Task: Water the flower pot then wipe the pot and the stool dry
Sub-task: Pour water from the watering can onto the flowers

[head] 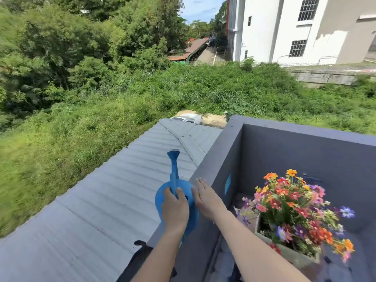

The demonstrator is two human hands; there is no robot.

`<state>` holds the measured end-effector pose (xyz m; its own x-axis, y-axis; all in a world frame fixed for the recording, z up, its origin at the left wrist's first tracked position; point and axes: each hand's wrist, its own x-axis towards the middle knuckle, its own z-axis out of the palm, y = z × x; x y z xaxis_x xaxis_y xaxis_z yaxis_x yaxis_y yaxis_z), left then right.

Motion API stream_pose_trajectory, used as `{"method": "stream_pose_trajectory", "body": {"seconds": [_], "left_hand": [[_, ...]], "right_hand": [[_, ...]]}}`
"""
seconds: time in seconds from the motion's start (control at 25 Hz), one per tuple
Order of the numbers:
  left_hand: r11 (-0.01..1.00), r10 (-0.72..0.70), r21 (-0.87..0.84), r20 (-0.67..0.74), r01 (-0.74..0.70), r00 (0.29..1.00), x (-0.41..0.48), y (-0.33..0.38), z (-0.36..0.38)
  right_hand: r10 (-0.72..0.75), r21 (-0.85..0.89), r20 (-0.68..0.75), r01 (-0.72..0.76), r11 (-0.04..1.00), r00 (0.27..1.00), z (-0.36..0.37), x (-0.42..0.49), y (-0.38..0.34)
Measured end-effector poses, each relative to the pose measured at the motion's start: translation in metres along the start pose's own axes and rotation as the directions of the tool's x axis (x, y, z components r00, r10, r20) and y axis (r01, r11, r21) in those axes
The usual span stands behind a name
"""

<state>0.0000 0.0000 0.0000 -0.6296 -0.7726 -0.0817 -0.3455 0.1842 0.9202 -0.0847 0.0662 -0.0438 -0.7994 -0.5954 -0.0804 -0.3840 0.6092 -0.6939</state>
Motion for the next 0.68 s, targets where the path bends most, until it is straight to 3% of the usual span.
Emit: {"method": "stream_pose_trajectory", "body": {"seconds": [0.12,0.32,0.48,0.68], "left_hand": [[0.998,0.059,0.027,-0.123,-0.056,0.991,-0.001,0.0,0.009],[0.993,0.113,0.033,-0.122,-0.11,0.986,-0.009,-0.002,0.011],[0.988,0.143,0.063,-0.063,-0.139,0.988,-0.014,0.003,0.008],[0.976,0.181,0.098,0.119,-0.193,0.976,-0.004,0.023,-0.011]], "right_hand": [[-0.012,0.065,0.025,0.011,0.998,1.0,0.01,0.013,0.003],[0.033,0.285,-0.058,-0.015,0.959,0.998,0.019,0.006,0.006],[0.056,0.291,-0.088,-0.028,0.956,0.995,0.015,-0.004,0.01],[0.125,0.287,-0.186,-0.067,0.955,0.975,0.005,-0.023,0.003]]}}
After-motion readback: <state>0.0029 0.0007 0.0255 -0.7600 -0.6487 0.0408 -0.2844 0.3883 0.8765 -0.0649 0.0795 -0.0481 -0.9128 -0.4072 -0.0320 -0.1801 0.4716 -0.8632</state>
